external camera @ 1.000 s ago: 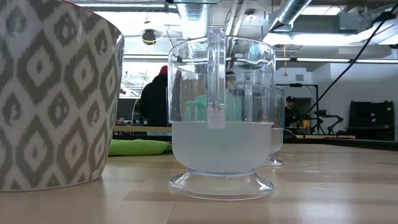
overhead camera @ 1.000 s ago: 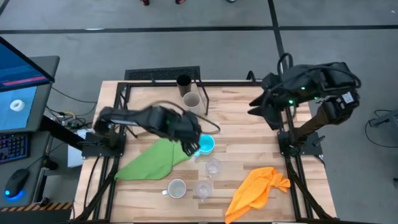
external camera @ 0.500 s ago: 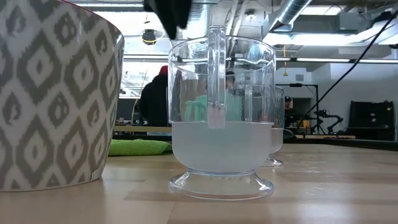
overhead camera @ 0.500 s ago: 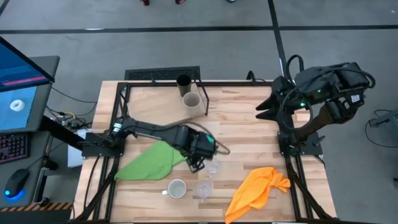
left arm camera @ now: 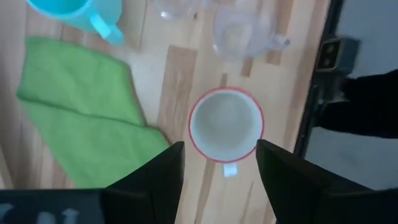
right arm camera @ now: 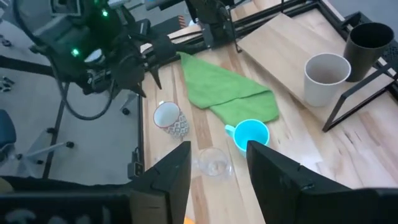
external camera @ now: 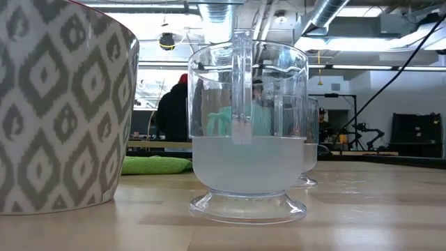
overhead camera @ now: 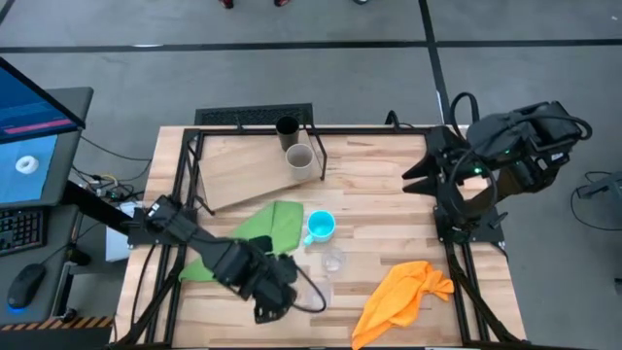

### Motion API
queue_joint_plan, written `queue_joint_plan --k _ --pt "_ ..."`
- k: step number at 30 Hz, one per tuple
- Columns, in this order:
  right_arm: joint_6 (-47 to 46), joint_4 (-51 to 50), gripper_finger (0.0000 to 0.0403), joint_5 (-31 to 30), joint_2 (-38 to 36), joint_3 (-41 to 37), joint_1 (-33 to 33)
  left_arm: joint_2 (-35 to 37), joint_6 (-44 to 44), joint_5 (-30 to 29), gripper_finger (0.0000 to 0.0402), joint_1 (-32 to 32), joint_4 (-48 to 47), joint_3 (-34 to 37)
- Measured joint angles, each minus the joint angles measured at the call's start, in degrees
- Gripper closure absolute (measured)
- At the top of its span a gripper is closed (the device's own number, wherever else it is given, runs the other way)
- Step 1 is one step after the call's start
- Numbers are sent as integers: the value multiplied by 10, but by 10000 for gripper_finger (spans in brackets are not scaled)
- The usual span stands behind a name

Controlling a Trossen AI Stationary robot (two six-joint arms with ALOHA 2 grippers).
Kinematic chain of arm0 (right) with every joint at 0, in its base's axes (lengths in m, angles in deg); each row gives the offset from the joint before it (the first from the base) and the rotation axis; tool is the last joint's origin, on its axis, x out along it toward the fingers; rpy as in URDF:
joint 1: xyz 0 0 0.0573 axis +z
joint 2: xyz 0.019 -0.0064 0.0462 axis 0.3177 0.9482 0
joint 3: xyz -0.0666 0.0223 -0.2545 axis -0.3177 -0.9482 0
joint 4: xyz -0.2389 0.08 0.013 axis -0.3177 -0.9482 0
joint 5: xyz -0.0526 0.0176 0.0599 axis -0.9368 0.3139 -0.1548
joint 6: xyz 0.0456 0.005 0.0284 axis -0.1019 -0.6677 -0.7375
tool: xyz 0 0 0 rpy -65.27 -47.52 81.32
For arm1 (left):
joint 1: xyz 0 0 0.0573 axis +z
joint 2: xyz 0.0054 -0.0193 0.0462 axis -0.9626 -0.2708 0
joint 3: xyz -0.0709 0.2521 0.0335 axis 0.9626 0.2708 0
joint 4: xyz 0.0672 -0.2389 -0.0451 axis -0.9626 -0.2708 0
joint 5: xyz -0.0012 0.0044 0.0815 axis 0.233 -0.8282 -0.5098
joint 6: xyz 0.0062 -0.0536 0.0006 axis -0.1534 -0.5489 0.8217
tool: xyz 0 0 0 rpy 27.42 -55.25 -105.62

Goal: Stack small to large cups/mugs on shelf
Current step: Put the white mug on the shelf

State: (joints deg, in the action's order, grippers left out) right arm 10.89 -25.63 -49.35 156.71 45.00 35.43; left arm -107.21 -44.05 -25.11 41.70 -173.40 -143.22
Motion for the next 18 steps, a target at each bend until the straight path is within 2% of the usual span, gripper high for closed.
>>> queue_joint_plan --k 4,9,13,18 --pt "1 0 227 0 0 0 11 9 -54 -13 210 -32 19 64" --pt "4 0 227 -17 0 0 22 36 -99 -7 210 -64 113 177" --pt "5 0 227 -30 0 0 24 106 -125 -34 210 -71 199 279" --pt "5 0 227 -30 0 0 24 213 -201 -41 210 -71 290 437"
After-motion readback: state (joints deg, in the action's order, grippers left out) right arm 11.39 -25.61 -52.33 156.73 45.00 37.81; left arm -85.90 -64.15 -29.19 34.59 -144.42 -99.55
